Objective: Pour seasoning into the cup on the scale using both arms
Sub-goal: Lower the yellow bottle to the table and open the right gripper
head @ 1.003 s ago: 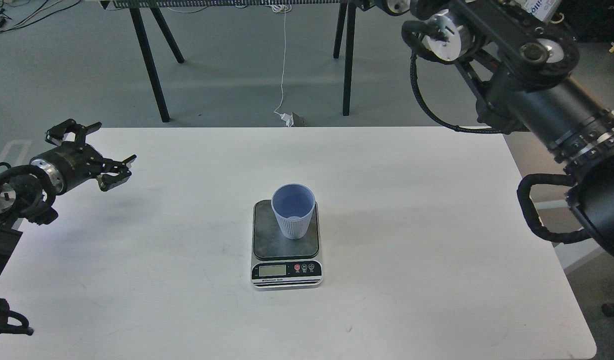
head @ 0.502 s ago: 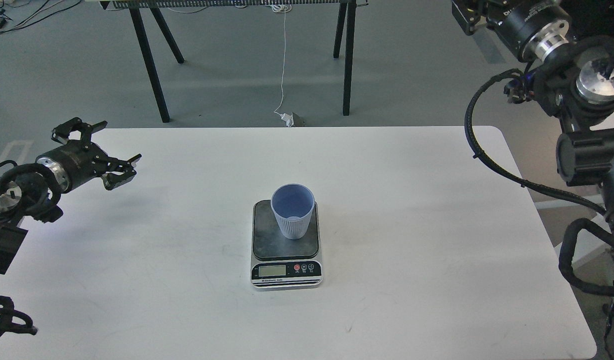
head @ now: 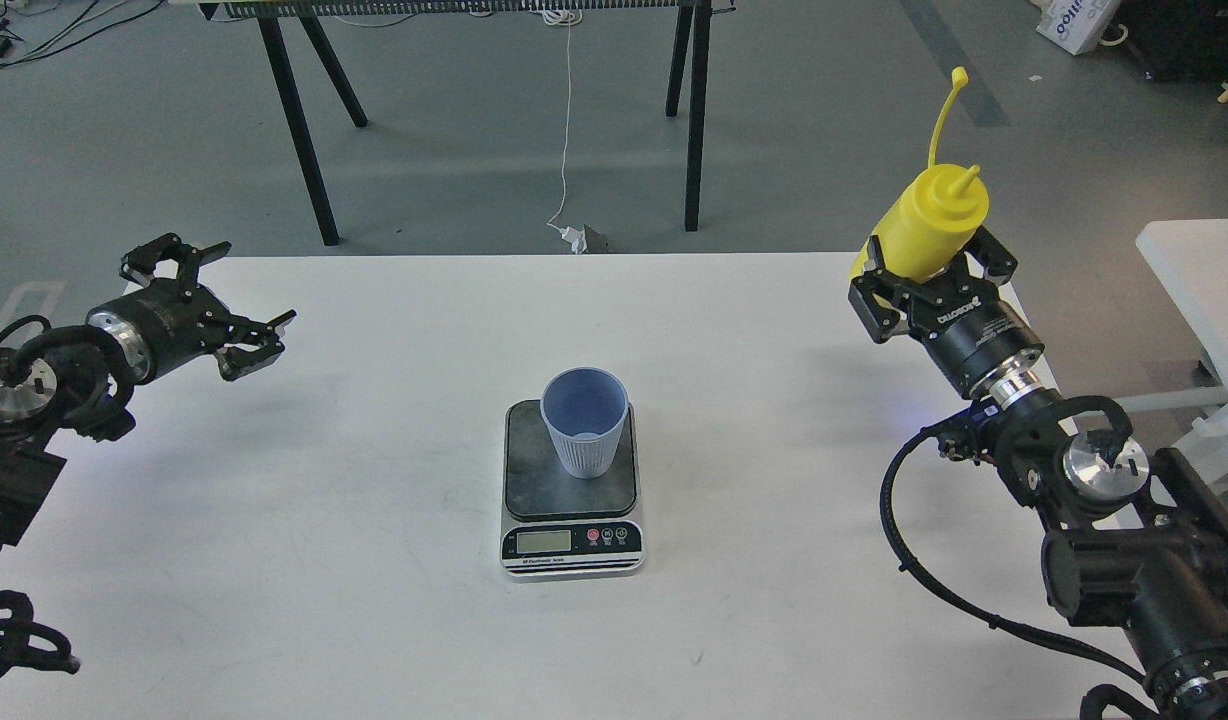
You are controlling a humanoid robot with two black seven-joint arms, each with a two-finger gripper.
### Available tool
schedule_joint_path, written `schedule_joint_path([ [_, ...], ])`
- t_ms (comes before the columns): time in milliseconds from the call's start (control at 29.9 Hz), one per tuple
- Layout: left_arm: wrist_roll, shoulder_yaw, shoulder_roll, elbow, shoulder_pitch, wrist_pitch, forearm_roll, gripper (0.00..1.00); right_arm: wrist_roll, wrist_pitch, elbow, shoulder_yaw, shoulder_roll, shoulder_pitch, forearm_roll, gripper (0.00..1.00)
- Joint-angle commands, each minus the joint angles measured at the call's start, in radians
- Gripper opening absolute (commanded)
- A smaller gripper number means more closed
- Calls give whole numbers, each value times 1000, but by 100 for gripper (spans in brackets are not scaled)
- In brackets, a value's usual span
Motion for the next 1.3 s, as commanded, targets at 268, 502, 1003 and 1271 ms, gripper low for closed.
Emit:
schedule_joint_path([
  [268,0,2,-2,0,5,0,-1,100,9,4,-18,-6,40,-130,0,2],
  [502,0,0,-6,0,5,0,1,100,13,4,-72,-14,44,-139,-1,9],
  [1003,0,2,-8,-1,3,0,1,100,11,4,-106,-18,46,-139,-6,62],
  [1271,0,2,-8,-1,3,0,1,100,13,4,-87,-58,46,-142,-6,96],
])
